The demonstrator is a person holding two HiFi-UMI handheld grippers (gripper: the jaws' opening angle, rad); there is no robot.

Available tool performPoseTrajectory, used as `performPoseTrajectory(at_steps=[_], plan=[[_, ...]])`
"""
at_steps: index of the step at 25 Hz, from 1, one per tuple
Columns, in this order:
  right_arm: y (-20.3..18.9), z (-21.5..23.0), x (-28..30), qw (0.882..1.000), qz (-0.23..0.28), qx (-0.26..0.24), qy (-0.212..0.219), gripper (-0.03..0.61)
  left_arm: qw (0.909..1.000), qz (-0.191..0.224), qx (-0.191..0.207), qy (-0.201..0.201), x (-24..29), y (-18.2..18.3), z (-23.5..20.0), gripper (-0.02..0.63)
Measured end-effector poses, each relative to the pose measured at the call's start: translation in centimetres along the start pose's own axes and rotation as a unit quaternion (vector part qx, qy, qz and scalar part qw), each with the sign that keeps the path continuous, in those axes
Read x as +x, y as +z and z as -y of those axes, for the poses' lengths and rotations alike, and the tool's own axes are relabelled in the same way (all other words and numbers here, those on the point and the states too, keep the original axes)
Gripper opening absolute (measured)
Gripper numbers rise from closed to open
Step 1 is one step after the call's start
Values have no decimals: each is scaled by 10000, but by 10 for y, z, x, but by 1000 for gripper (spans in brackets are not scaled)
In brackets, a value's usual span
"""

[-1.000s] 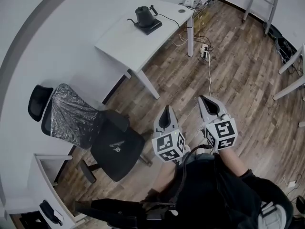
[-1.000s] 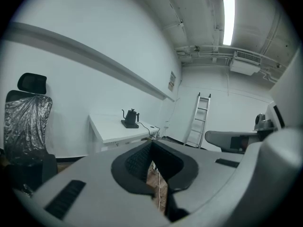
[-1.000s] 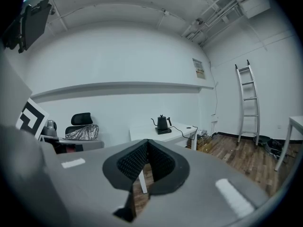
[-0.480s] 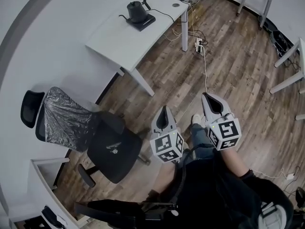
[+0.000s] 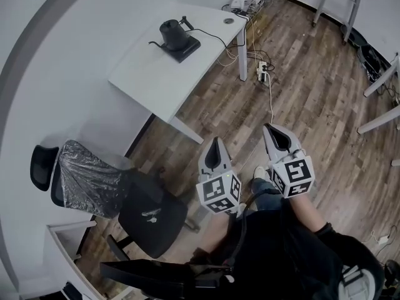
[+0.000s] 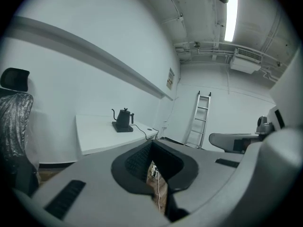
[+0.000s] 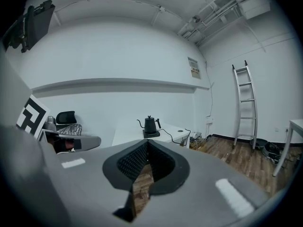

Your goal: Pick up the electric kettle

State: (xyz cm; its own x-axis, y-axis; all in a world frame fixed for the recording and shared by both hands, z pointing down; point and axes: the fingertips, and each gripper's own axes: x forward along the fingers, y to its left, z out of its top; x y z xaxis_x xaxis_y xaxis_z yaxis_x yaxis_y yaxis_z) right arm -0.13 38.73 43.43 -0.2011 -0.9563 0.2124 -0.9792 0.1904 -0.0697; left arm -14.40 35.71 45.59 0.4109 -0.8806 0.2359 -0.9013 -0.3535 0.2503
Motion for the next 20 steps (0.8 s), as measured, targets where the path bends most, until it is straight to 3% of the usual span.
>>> performPoseTrajectory(at_steps=[10, 20], plan=[[26, 76, 59, 10000, -4, 23, 22, 2, 9999, 87, 60, -56, 93, 28, 36, 0], [30, 114, 91, 10000, -67, 34, -8, 2, 10000, 46, 34, -77, 141, 32, 51, 0]])
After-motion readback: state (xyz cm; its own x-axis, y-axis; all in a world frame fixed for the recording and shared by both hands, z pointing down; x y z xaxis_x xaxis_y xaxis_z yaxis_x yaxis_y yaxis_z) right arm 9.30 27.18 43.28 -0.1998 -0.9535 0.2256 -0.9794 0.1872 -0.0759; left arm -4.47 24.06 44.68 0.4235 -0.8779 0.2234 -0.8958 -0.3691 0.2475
